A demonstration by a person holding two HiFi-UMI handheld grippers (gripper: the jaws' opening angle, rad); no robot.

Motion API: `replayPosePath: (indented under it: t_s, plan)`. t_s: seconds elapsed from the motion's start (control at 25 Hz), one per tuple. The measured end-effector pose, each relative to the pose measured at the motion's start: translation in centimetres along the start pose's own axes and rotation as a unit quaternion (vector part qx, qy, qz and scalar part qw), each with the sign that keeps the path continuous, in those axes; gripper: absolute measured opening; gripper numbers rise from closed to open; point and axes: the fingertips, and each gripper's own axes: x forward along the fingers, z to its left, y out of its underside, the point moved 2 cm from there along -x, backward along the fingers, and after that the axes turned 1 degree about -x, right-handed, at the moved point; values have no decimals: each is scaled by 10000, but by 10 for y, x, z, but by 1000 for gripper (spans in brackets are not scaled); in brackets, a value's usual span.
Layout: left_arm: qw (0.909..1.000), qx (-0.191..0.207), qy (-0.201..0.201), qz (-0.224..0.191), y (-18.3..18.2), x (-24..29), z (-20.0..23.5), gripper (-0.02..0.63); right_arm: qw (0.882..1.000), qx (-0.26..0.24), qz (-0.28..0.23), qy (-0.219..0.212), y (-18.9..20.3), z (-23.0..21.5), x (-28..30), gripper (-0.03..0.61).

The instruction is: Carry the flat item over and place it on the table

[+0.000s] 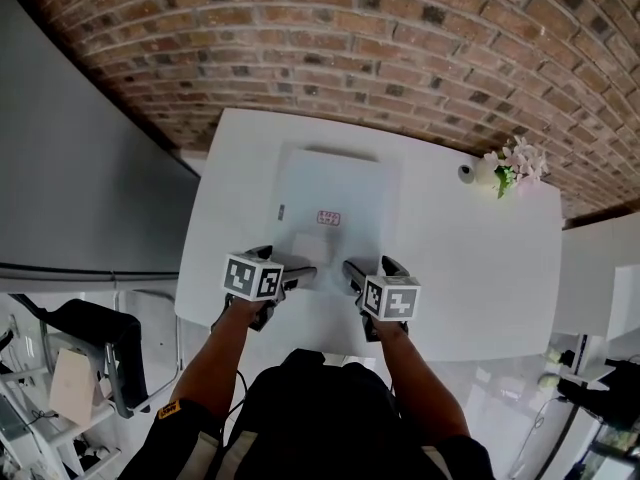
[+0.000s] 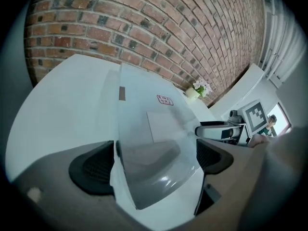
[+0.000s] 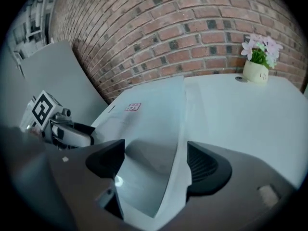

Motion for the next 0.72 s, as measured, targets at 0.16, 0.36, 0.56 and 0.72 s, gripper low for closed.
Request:
replayPosePath:
  t_s: [0.16,0.36,0.56,0.72]
  plan:
    - [9985,344,-418,-98,-5,-9,1,540,9988,-397,-98,280,-3,0,-8,360]
    - [9937,653,-777,-481,-19,-27,-9,532,9954,-689,-241,627,-1,-6,-23,259]
    - [9898,794,-806,-861,-23,-40,-32,462,9924,-903,-436,719,2,-3,-42,166]
    - [9860,879,-917,-1080,-19,-46,-50,319,9900,-1058,-604,704,0,1,-58,73]
